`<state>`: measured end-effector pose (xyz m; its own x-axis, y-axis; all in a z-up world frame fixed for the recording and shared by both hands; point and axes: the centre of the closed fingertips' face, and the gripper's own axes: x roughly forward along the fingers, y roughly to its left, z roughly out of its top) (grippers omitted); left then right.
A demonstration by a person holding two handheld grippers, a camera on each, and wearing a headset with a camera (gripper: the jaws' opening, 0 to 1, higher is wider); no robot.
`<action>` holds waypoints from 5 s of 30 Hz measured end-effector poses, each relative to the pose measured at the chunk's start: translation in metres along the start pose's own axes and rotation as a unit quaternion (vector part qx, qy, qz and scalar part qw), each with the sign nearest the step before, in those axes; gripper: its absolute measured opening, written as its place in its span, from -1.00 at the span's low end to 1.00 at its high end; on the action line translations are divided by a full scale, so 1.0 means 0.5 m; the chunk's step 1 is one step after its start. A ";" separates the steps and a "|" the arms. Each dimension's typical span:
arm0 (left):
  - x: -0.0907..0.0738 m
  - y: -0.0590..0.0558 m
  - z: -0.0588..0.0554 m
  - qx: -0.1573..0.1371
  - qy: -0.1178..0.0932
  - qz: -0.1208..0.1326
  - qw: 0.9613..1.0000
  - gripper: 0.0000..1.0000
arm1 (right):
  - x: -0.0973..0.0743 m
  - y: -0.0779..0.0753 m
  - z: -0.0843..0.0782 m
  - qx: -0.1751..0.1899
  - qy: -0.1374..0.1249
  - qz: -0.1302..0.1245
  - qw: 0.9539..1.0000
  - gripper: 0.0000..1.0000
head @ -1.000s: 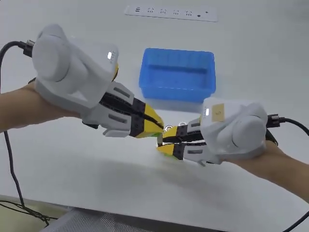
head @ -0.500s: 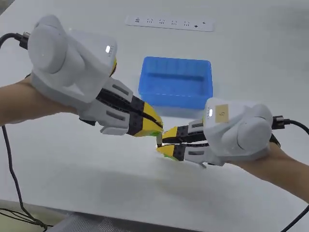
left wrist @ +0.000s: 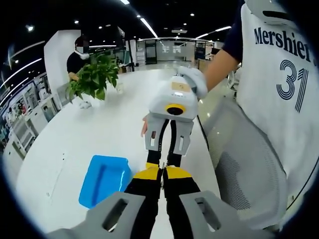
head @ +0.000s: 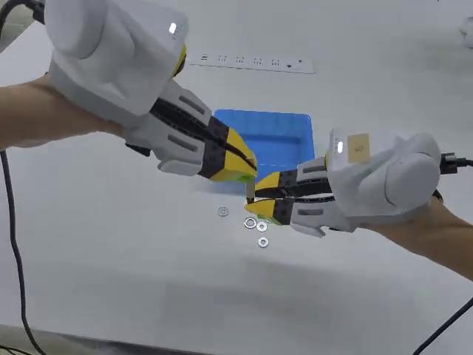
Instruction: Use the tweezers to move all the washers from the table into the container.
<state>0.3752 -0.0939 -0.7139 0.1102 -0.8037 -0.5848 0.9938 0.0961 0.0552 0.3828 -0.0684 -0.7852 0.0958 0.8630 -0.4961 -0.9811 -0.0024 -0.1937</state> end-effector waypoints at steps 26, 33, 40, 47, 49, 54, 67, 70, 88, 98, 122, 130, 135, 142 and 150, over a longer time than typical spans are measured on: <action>0.013 0.198 0.010 0.049 0.003 0.011 0.999 -0.88 | 0.010 -0.211 -0.012 -0.005 -0.005 -0.058 0.998 -0.82; 0.036 0.252 -0.054 0.031 0.025 0.014 0.999 -0.88 | 0.069 -0.253 -0.070 0.014 0.007 -0.044 0.999 -0.82; 0.078 0.271 -0.118 -0.003 0.026 0.010 1.000 -0.88 | 0.113 -0.251 -0.135 0.035 0.030 -0.021 0.999 -0.82; 0.093 0.278 -0.138 -0.010 0.027 0.008 1.000 -0.88 | 0.127 -0.249 -0.157 0.049 0.035 -0.014 0.998 -0.81; 0.092 0.281 -0.135 -0.012 0.024 0.010 1.000 -0.89 | 0.125 -0.249 -0.154 0.054 0.031 -0.017 0.998 -0.81; 0.090 0.280 -0.134 -0.012 0.024 0.009 1.000 -0.89 | 0.122 -0.247 -0.148 0.060 0.029 -0.020 0.998 -0.79; 0.044 0.259 -0.075 0.014 0.020 0.024 0.999 -0.89 | 0.081 -0.242 -0.069 0.032 0.005 -0.033 0.999 -0.78; 0.032 0.248 -0.059 0.021 0.019 0.027 0.999 -0.89 | 0.068 -0.236 -0.048 0.024 0.000 -0.036 0.999 -0.78; -0.007 0.159 0.016 0.051 0.011 0.045 0.998 -0.89 | 0.003 -0.171 0.022 -0.026 -0.003 -0.034 0.999 -0.79; 0.011 0.108 0.027 0.048 0.001 0.041 0.998 -0.89 | -0.032 -0.115 0.013 -0.028 0.004 -0.033 0.999 -0.79; 0.072 -0.017 -0.036 0.000 -0.012 0.018 1.000 -0.89 | -0.006 0.025 -0.062 -0.002 0.018 0.020 1.000 -0.79; 0.089 -0.036 -0.063 -0.013 -0.014 0.008 1.000 -0.89 | 0.002 0.049 -0.088 0.013 0.022 0.030 0.999 -0.79; 0.095 -0.039 -0.072 -0.018 -0.014 0.008 1.000 -0.89 | 0.005 0.054 -0.097 0.019 0.025 0.031 0.999 -0.79; 0.102 -0.045 -0.085 -0.022 -0.012 0.006 1.000 -0.89 | 0.011 0.064 -0.109 0.023 0.028 0.037 0.999 -0.79; 0.109 -0.047 -0.094 -0.025 -0.009 0.006 1.000 -0.89 | 0.016 0.069 -0.115 0.031 0.028 0.040 0.998 -0.79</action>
<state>0.3570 -0.1123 -0.7850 0.1235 -0.8123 -0.5700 0.9906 0.1353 0.0218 0.3595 -0.0908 -0.8447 0.0245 0.8315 -0.5550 -0.9943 -0.0376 -0.1002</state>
